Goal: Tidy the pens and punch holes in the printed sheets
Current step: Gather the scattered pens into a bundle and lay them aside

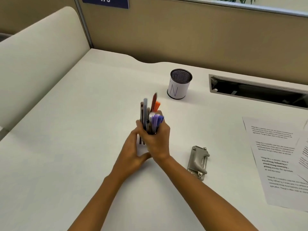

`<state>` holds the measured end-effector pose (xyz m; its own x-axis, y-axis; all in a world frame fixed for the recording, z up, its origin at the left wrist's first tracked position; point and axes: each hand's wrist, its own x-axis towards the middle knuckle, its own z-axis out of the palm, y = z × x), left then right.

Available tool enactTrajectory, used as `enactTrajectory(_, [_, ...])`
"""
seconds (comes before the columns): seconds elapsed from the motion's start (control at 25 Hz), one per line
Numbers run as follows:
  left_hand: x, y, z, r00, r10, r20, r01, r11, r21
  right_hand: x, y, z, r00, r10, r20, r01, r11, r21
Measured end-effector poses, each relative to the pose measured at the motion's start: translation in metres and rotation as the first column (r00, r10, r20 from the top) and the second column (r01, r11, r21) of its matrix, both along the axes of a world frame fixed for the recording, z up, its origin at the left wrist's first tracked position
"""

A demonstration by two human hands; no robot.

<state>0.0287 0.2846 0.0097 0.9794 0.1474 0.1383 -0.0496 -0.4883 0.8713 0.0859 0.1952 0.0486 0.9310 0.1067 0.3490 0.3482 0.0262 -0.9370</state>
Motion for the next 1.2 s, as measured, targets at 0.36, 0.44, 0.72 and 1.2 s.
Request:
enactTrajectory(0.36, [0.002, 0.008, 0.001, 0.999, 0.024, -0.032, -0.030, 0.979, -0.202, -0.003, 0.008, -0.021, 0.996, 0.073, -0.045, -0.075, 0.996, -0.038])
enactTrajectory(0.44, [-0.004, 0.013, 0.011, 0.999, 0.028, 0.043, -0.007, 0.903, -0.430, -0.002, 0.014, -0.011, 0.984, 0.035, -0.175, -0.027, 0.999, 0.045])
enactTrajectory(0.72, [-0.003, 0.037, 0.038, 0.883, 0.454, -0.121, -0.450, 0.740, -0.500, -0.004, 0.053, 0.007, 0.675, 0.108, -0.730, -0.058, 0.994, 0.094])
enactTrajectory(1.2, [-0.010, 0.098, 0.059, 0.665, 0.422, -0.616, -0.650, 0.733, -0.199, -0.025, 0.142, 0.008, 0.355, 0.169, -0.920, -0.282, 0.957, 0.067])
